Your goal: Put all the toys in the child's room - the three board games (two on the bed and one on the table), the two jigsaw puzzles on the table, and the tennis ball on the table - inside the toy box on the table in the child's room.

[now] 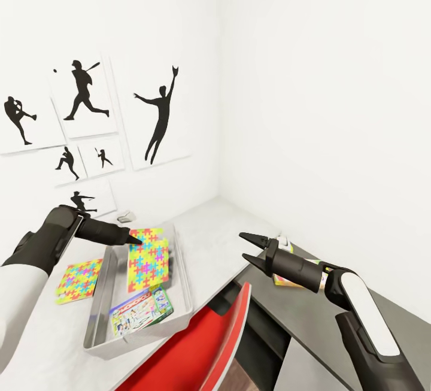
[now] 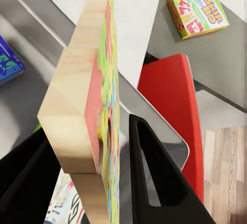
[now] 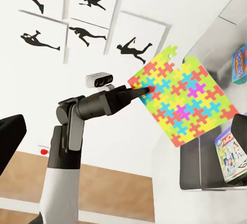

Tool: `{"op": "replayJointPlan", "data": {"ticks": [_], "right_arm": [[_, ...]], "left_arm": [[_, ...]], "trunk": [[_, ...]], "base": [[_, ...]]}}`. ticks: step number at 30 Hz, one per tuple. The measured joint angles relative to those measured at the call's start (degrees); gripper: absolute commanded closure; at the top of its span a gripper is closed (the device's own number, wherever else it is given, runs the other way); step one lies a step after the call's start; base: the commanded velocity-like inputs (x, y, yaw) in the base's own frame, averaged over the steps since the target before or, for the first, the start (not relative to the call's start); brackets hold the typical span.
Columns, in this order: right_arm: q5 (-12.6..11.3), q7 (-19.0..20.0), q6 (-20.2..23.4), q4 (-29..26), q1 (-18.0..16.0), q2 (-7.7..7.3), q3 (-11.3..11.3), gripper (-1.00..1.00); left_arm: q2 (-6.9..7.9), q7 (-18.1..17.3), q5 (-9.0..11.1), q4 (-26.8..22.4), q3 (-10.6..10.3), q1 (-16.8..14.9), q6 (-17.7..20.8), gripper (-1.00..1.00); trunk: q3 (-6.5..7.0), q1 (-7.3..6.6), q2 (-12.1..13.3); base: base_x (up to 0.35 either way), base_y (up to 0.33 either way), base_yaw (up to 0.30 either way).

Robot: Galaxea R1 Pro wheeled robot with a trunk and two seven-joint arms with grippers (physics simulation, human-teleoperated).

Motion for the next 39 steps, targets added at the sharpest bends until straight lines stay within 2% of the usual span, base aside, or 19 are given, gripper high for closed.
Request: {"op": "replayJointPlan", "data": {"ticks": [6, 13, 20, 26, 29, 33, 36, 39], "right_arm": [[0.0, 0.0, 0.0, 0.0, 0.0, 0.07, 0.0, -1.00], [0.0, 0.0, 0.0, 0.0, 0.0, 0.08, 0.0, -1.00], [0.0, 0.0, 0.0, 0.0, 0.0, 0.08, 0.0, -1.00], [0.0, 0.0, 0.0, 0.0, 0.0, 0.02, 0.0, -1.00], [0.0, 0.0, 0.0, 0.0, 0.0, 0.07, 0.0, -1.00], [0.0, 0.0, 0.0, 0.0, 0.0, 0.09, 0.0, -1.00], [0.0, 0.0, 0.0, 0.0, 0.0, 0.09, 0.0, -1.00], [0.0, 0.0, 0.0, 0.0, 0.0, 0.09, 0.0, -1.00]], "left_arm": [[0.38, -0.7, 0.1, 1.2, 0.1, -1.1, 0.4, 1.00], [0.29, -2.5, 0.0, 7.7, 0.1, -3.0, 0.5, 1.00], [0.08, -2.5, -0.1, 9.5, -0.4, -3.3, 0.7, 1.00], [-0.17, -2.0, -0.4, 12.9, -0.7, -3.3, 0.4, 1.00], [-0.25, -1.7, -2.4, 13.8, -0.7, -3.3, 0.3, 1.00], [-0.35, -1.4, -6.7, 15.0, -0.6, -3.3, 0.1, 1.00], [-0.38, -1.3, -7.9, 15.3, -0.6, -3.3, 0.1, 1.00], [-0.41, -1.0, -8.3, 15.4, -0.6, -3.3, 0.1, 1.00]], "trunk": [[0.00, 0.00, 0.0], [0.00, 0.00, 0.0], [0.00, 0.00, 0.0], [0.00, 0.00, 0.0], [0.00, 0.00, 0.0], [0.00, 0.00, 0.0], [0.00, 0.00, 0.0], [0.00, 0.00, 0.0]], "base": [[0.000, 0.000, 0.000], [0.000, 0.000, 0.000], [0.000, 0.000, 0.000], [0.000, 0.000, 0.000], [0.000, 0.000, 0.000], [0.000, 0.000, 0.000], [0.000, 0.000, 0.000], [0.000, 0.000, 0.000]]}}
